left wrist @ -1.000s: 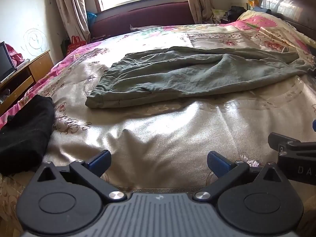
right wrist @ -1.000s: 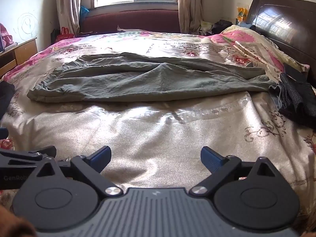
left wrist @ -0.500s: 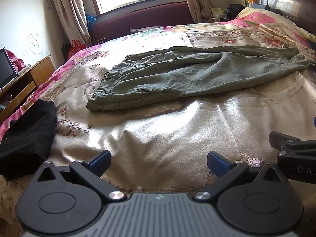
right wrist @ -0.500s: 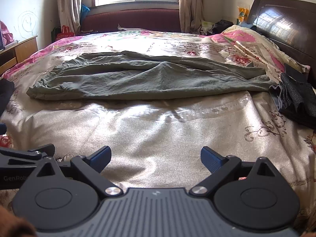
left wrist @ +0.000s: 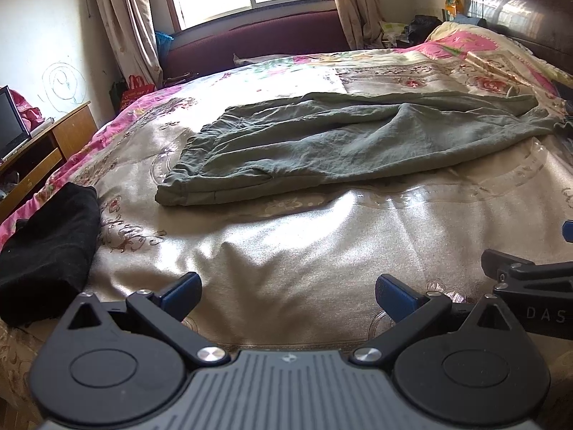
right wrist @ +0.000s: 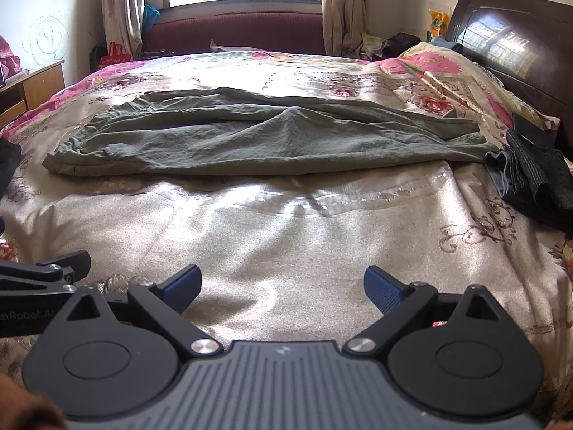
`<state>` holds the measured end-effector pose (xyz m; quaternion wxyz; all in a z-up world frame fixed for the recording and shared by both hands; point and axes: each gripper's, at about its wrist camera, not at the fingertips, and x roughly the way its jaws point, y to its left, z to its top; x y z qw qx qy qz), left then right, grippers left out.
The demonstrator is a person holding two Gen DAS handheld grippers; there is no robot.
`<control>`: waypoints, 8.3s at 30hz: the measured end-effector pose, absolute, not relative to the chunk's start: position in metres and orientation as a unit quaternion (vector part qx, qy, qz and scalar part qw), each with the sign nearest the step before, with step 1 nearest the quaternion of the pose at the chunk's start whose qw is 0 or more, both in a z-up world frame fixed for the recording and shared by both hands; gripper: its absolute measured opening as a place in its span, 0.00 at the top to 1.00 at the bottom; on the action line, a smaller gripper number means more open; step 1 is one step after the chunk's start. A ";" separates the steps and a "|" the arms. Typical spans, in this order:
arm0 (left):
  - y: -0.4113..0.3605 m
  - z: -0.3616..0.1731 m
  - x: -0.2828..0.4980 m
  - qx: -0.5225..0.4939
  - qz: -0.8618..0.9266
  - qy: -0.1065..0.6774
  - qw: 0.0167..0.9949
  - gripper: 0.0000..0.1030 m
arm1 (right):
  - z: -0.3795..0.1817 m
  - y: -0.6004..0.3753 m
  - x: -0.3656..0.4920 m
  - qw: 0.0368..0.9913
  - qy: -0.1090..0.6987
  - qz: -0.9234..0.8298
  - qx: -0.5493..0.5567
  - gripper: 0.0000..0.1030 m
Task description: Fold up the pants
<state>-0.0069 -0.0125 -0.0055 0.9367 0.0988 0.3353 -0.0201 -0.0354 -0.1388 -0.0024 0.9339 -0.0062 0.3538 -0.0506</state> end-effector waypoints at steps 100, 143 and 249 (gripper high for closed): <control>0.044 -0.011 0.064 0.037 -0.012 0.355 0.934 0.00 | 0.012 -0.085 0.039 0.938 0.331 0.015 -0.097 0.06; 0.187 -0.019 0.121 0.196 0.004 0.389 0.900 0.57 | 0.001 0.047 0.084 0.846 0.387 0.350 -0.107 0.65; 0.177 0.095 0.329 0.201 -0.126 0.271 0.933 0.65 | 0.119 -0.084 0.296 0.900 0.354 0.212 -0.139 0.97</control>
